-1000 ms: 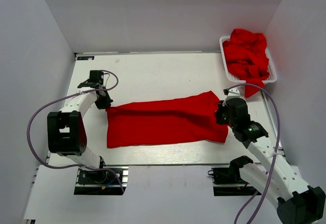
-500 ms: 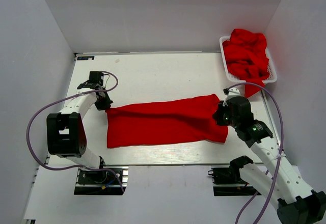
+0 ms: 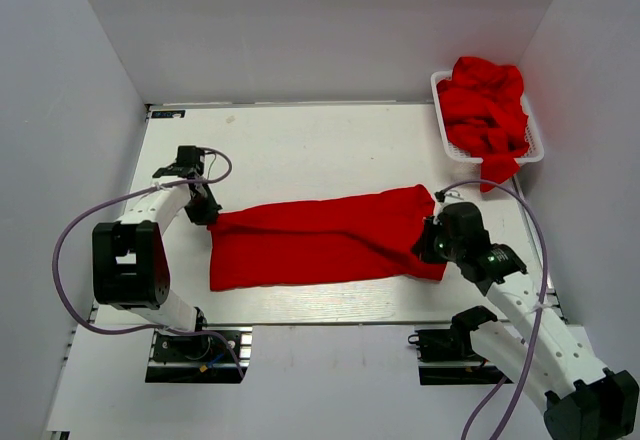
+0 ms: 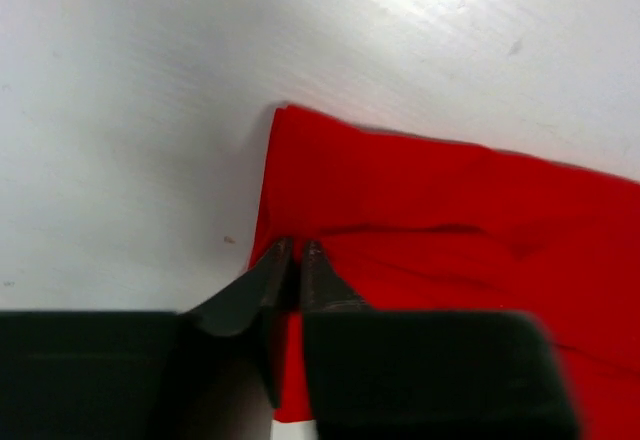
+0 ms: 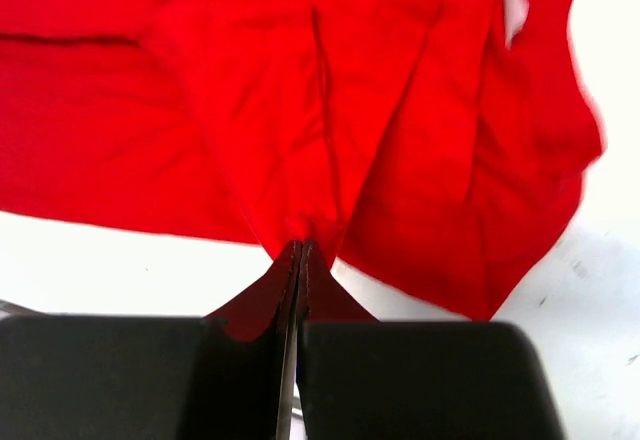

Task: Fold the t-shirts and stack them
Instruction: Fold the other side of the tshirt into a rectangle, then rotate the tshirt 90 degrees

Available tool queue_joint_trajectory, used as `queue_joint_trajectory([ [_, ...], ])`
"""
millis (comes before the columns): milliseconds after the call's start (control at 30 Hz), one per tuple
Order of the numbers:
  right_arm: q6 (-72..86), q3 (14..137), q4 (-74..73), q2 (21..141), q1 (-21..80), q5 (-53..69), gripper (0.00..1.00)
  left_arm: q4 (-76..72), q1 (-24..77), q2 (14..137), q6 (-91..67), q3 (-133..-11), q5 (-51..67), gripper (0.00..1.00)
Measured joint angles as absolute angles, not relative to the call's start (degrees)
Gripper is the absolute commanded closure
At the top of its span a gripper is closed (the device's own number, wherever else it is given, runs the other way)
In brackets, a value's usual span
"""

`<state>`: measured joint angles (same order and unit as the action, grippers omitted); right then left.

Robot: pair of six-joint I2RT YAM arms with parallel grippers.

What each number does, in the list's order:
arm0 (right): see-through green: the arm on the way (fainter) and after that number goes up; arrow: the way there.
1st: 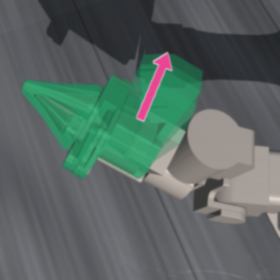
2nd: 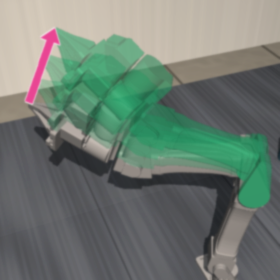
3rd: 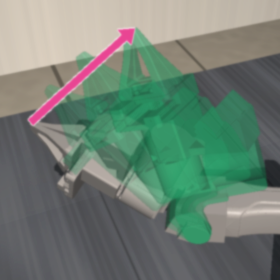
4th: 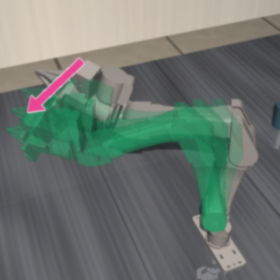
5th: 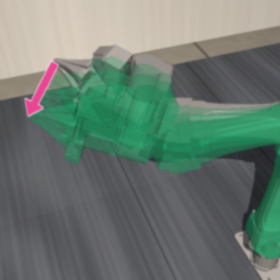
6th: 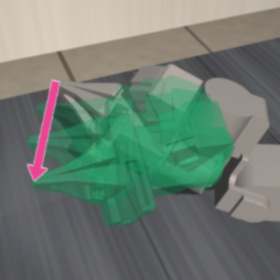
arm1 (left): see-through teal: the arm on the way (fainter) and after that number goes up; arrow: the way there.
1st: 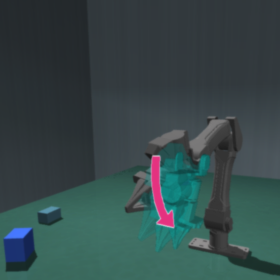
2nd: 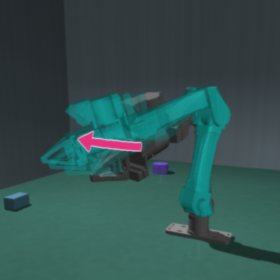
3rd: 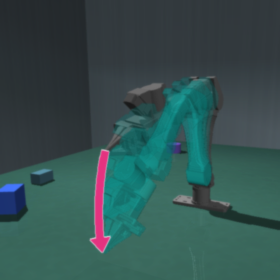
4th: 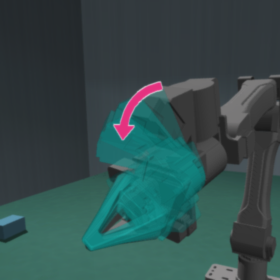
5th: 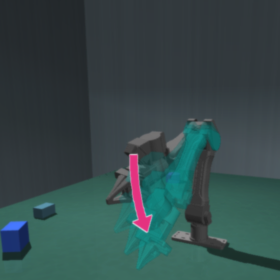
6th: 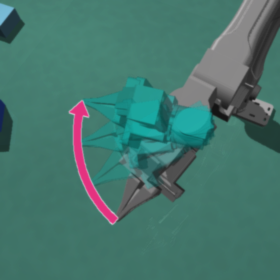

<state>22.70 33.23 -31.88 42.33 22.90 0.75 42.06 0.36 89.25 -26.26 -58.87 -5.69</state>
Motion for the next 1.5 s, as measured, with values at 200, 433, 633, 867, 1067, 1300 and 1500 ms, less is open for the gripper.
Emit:
queue_joint_trajectory([
  [200, 27.1, 30.5, -34.0, 42.4, 22.9, 0.1, 0.50, 46.0, 0.4, 89.3, -27.5, -56.7, -7.3, 0.00],
  [433, 27.7, 30.7, -36.5, 41.8, 22.9, 0.3, 0.10, 52.4, 0.1, 87.1, -29.1, -60.0, -10.0, 0.00],
  [633, 26.5, 34.5, -33.8, 45.1, 22.9, 2.1, 0.10, 50.3, 0.2, 84.2, -29.1, -66.0, -7.1, 0.00],
  [867, 26.6, 35.1, -21.9, 54.4, 22.9, 9.9, 0.10, 39.5, 1.7, 85.6, -29.1, -60.2, 5.9, 0.00],
  [1067, 26.9, 35.0, -16.4, 63.4, 22.9, 11.4, 0.10, 32.3, 5.8, 92.1, -30.1, -54.7, 10.1, 0.00],
  [1300, 29.4, 36.3, -16.4, 73.9, 22.9, 2.7, 0.10, 28.6, 7.0, 92.4, -31.6, -51.9, 9.8, 0.00],
  [1500, 31.4, 42.2, -17.5, 82.8, 22.9, -1.9, 0.10, 24.9, 7.0, 89.7, -33.1, -47.6, 9.3, 0.00],
])
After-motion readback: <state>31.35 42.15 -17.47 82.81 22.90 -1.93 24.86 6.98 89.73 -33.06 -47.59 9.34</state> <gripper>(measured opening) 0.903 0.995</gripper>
